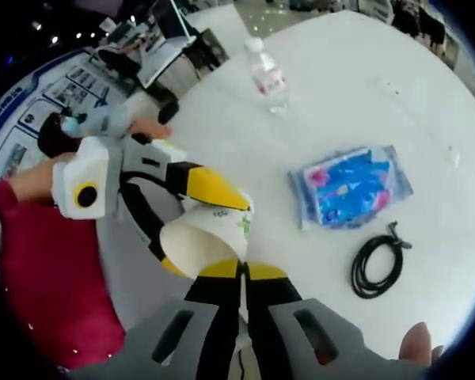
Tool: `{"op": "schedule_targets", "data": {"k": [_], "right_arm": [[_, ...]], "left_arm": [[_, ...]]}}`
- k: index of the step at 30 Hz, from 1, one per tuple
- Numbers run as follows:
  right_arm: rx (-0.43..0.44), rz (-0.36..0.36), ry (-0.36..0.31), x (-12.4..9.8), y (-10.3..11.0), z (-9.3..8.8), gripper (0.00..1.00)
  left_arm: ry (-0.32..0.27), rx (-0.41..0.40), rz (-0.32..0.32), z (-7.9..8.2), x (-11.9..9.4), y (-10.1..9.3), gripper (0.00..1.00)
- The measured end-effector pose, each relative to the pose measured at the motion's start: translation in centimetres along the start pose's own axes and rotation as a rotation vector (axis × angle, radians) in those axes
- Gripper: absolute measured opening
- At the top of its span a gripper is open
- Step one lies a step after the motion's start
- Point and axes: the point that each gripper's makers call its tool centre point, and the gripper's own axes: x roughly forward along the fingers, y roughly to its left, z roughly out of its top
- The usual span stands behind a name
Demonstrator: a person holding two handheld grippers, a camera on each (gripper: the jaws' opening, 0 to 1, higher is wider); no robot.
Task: Arrange the tabletop items into an orderly group along one side of the table until the central work area is clear of visible clutter.
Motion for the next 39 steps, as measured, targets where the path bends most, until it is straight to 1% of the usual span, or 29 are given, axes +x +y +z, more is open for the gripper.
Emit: {"op": "schedule_targets", "data": {"k": [5, 12, 14, 21, 23, 27, 32, 37, 39], "right_arm": [[0.002, -0.006, 0.014, 0.1, -0.1, -0.1, 0.02], [0.007, -0.012, 0.037, 0.4, -0.1, -0.4, 0.02], [0.009, -0.013, 0.044, 0.4, -0.1, -0.4, 0.02], [0.018, -0.014, 0.052, 0.4, 0.0, -0.4, 0.02], [0.019, -0.014, 0.051, 0.4, 0.0, -0.3, 0.02], [0.026, -0.012, 0.042, 0.3, 0.0, -0.2, 0.02], [0.031, -0.013, 0.017, 0.0, -0.1, 0.0, 0.03], [0.048, -0.015, -0.034, -0.6, -0.4, 0.3, 0.08], [0.032, -0.022, -0.073, -0.7, -0.4, 0.7, 0.12]], "left_arm": [[0.01, 0.005, -0.01, -0.1, 0.1, -0.2, 0.51], [0.014, 0.004, -0.013, -0.1, 0.2, -0.3, 0.46], [0.023, 0.002, -0.014, -0.2, 0.2, -0.3, 0.45], [0.038, -0.008, -0.009, -0.6, 0.3, -0.3, 0.44], [0.03, -0.015, -0.005, -0.5, 0.2, -0.3, 0.43], [0.015, -0.024, 0.002, -0.5, 0.1, -0.2, 0.43], [0.011, -0.043, 0.014, -0.6, -0.1, 0.1, 0.42], [-0.001, -0.078, 0.03, -0.6, -0.3, 0.5, 0.42], [-0.004, -0.085, 0.034, -0.7, -0.3, 0.7, 0.42]]}}
